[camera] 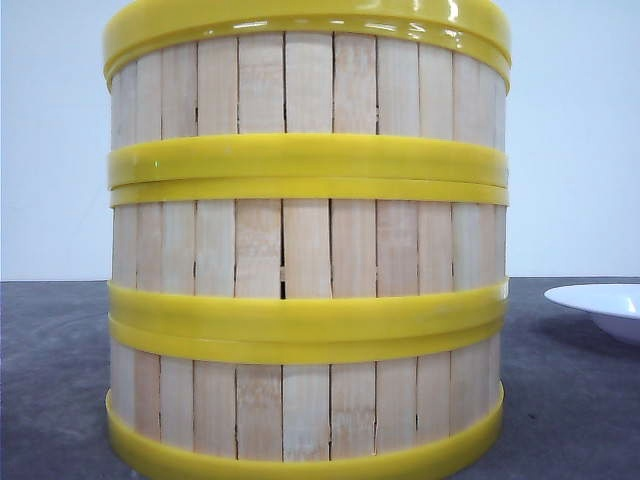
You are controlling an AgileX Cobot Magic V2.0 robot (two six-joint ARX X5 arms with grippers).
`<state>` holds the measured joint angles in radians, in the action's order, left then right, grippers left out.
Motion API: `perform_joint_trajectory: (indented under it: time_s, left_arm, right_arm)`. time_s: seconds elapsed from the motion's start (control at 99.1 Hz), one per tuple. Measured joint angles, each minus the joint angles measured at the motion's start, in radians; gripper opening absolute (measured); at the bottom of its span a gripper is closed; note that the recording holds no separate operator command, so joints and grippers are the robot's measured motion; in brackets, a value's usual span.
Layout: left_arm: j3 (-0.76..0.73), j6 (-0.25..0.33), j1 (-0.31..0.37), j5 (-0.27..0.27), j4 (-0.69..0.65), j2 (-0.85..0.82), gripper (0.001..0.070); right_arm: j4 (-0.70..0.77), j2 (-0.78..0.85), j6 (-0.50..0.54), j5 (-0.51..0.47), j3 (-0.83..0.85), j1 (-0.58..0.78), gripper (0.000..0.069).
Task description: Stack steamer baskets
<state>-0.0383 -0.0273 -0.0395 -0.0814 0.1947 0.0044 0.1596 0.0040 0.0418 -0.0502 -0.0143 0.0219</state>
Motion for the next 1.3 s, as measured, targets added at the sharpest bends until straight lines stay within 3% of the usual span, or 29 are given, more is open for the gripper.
perform_joint_trajectory:
  time_s: [1.302]
  left_arm:
    - [0.0,0.0,0.0,0.0,-0.001,0.0,0.0028]
  right_arm:
    - [-0.056,0.0,0.0,-0.002,0.0,0.0,0.0015]
